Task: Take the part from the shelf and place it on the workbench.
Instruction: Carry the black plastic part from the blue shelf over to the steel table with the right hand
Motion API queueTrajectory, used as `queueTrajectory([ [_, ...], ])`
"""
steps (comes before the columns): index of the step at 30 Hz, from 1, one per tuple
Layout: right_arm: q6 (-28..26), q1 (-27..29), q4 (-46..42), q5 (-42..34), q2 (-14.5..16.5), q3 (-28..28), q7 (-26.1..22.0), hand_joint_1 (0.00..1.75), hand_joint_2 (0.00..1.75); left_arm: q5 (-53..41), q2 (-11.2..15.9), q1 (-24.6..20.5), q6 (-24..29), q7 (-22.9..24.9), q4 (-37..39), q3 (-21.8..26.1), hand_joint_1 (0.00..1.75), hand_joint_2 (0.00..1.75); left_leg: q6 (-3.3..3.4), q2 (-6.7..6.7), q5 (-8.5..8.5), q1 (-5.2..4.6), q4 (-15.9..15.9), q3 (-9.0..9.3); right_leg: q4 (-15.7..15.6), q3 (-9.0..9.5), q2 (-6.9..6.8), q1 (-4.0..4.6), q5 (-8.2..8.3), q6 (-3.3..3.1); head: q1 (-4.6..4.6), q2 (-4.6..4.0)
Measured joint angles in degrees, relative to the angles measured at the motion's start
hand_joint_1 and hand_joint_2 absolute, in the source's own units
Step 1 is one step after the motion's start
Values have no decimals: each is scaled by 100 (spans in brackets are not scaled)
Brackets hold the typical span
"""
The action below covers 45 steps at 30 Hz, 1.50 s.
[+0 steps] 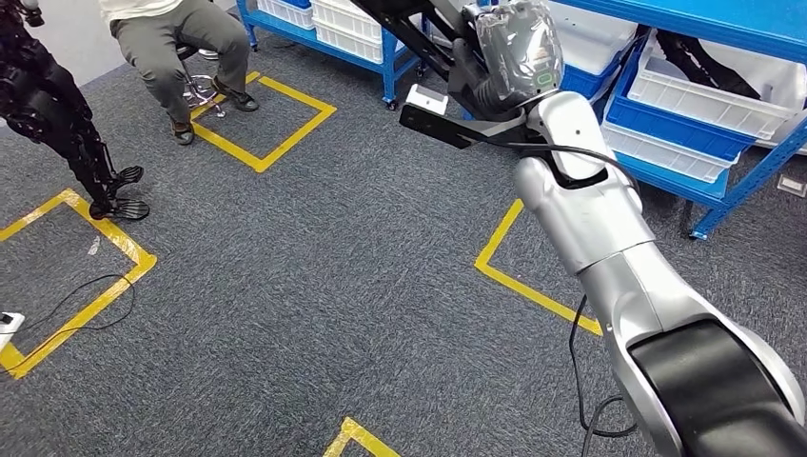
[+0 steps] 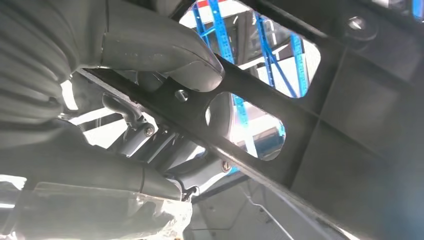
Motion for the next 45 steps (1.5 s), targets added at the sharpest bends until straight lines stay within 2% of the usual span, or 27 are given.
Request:
queueTrajectory([
  [2, 13, -36, -1, 21, 1, 0, 0, 171, 175, 32, 11, 4, -18, -8, 0, 32, 0, 175, -26, 225, -322, -4, 545, -247, -13, -4, -75, -2, 24, -95, -38, 0],
  [4, 18, -50, 4, 39, -6, 1, 0, 171, 175, 56, 14, -1, -47, -27, -1, 56, 0, 175, -39, 330, -682, -7, 1286, -574, -12, -14, -159, 37, 23, -134, -53, 0],
  [5, 19, -51, 9, 49, -9, 1, 1, 171, 175, 65, 16, -1, -60, -37, -1, 65, 0, 175, -38, 345, -759, -7, 1517, -668, -12, -17, -207, 54, 22, -136, -52, 0],
  [6, 19, -52, 15, 59, -10, 2, 3, 171, 175, 71, 16, 0, -71, -45, -1, 68, 0, 175, -30, 355, -726, -7, 1527, -649, -11, -19, -254, 66, 21, -137, -53, 0],
  [7, 19, -56, 21, 68, -10, 1, 8, 171, 175, 72, 19, 1, -84, -54, -1, 72, 0, 175, -15, 376, -603, -9, 1309, -510, -11, -17, -299, 74, 20, -137, -53, 0],
  [9, 15, -79, 26, 76, -15, -6, 17, 171, 175, 72, 24, -7, -145, -79, -1, 82, 0, 175, 35, 542, -313, -31, 529, -43, -6, -12, -384, 103, 17, -131, -56, 0],
  [11, 11, -126, 30, 76, -38, -28, 19, 171, 175, 75, 26, -20, -283, -109, -1, 95, 0, 175, 86, 664, -187, -71, 34, 221, 0, -22, -465, 153, 12, -107, -37, 0],
  [14, 9, -164, 33, 68, -76, -60, 17, 171, 175, 90, 26, -21, -642, -157, -1, 116, 0, 175, 169, 550, -145, -90, -54, 221, -5, -27, -560, 186, -4, -31, -11, 0],
  [16, 3, -164, 33, 44, -116, -84, 4, 171, 175, 61, 25, -18, -922, -133, -1, 120, 0, 175, 251, 468, -88, -71, -114, 235, 199, -117, -424, 172, -144, -2, -5, 0],
  [19, 7, -129, 33, -10, -172, -98, -50, 171, 175, -23, 25, -41, -1408, 482, 4, 113, 0, 175, 313, 325, -44, -66, -137, 217, 1246, -590, -157, 143, -604, -33, 9, 0],
  [20, 20, -103, 31, -21, -175, -97, -68, 171, 175, -32, 25, -50, -1630, 880, 7, 111, 0, 175, 318, 266, -37, -71, -136, 209, 1537, -723, -130, 143, -696, -25, 15, 0],
  [21, 45, -79, 21, -25, -167, -95, -78, 171, 175, -40, 25, -53, -1850, 1295, 9, 108, 0, 175, 318, 207, -29, -77, -135, 203, 1608, -752, -114, 145, -694, -2, 15, 0],
  [22, 72, -61, 4, -22, -155, -92, -81, 171, 175, -59, 25, -50, -2035, 1669, 11, 101, 0, 175, 314, 150, -20, -84, -134, 202, 1444, -667, -97, 146, -603, 26, 15, 0],
  [24, 122, -51, -76, 1, -133, -90, -54, 171, 175, -121, 13, -38, -2223, 2140, 13, 75, 0, 175, 294, 48, 2, -91, -134, 198, 604, -253, 22, 156, -279, 51, 16, 0],
  [26, 160, -54, -179, 32, -126, -89, -19, 171, 175, -171, -7, -44, -2304, 2330, 13, 54, 0, 175, 253, -39, 25, -92, -135, 180, -17, 43, 134, 186, -65, 13, 16, 0],
  [28, 211, -52, -271, 80, -127, -87, 6, 171, 175, -246, -17, -54, -2387, 2448, 13, 18, 0, 175, 189, -124, 56, -86, -155, 160, -122, 93, 103, 230, -16, -42, 17, 0],
  [29, 234, -50, -314, 111, -128, -86, 21, 171, 175, -308, -14, -54, -2411, 2504, 13, -10, 0, 175, 161, -150, 68, -84, -163, 149, -150, 114, 56, 195, 11, -73, 16, 0],
  [31, 275, -50, -393, 168, -133, -85, 58, 171, 175, -421, 3, -50, -2412, 2594, 13, -81, 0, 175, 106, -12, -45, -92, -4, 59, -228, 156, -46, 117, 75, -149, 2, 0],
  [32, 296, -49, -429, 187, -139, -85, 75, 171, 175, -469, 15, -48, -2396, 2634, 13, -114, 0, 175, 80, 103, -197, -89, 241, -55, -256, 169, -96, 75, 98, -182, -9, 0],
  [34, 329, -33, -478, 208, -154, -84, 92, 171, 175, -541, 28, -50, -2354, 2683, 13, -177, 0, 175, 7, 265, -577, -59, 993, -401, -262, 169, -189, 80, 107, -214, -26, 0],
  [35, 343, -14, -495, 220, -159, -81, 98, 171, 175, -579, 32, -52, -2339, 2689, 13, -206, 0, 175, -32, 282, -687, -33, 1309, -550, -260, 167, -236, 77, 106, -213, -29, 0],
  [36, 354, 13, -511, 236, -162, -75, 105, 171, 175, -609, 38, -53, -2333, 2677, 13, -236, 0, 175, -70, 294, -699, -2, 1448, -617, -255, 166, -285, 70, 104, -210, -34, 0],
  [37, 364, 41, -527, 255, -163, -69, 111, 171, 175, -633, 47, -53, -2333, 2654, 13, -262, 0, 175, -108, 316, -612, 35, 1366, -573, -248, 166, -332, 58, 98, -199, -38, 0],
  [39, 372, 73, -566, 280, -167, -59, 120, 171, 175, -677, 62, -53, -2322, 2606, 13, -312, 0, 175, -195, 480, -290, 101, 661, -191, -188, 154, -424, 39, 56, -132, -44, 0],
  [40, 371, 70, -588, 283, -172, -59, 120, 171, 175, -694, 67, -55, -2309, 2596, 12, -332, 0, 175, -206, 560, -172, 112, 325, -7, -134, 130, -459, 46, 18, -78, -53, 0],
  [42, 365, 52, -618, 270, -167, -57, 113, 171, 175, -728, 64, -68, -2261, 2610, 11, -367, 0, 175, -138, 622, -94, 84, 6, 147, -57, 98, -517, 98, -35, 24, -25, 0],
  [45, 356, 41, -623, 236, -127, -39, 93, 171, 175, -749, 71, -75, -2222, 2663, 11, -405, 0, 175, 72, 476, -55, -6, -14, 112, -49, 87, -575, 106, -57, 149, 16, 0],
])
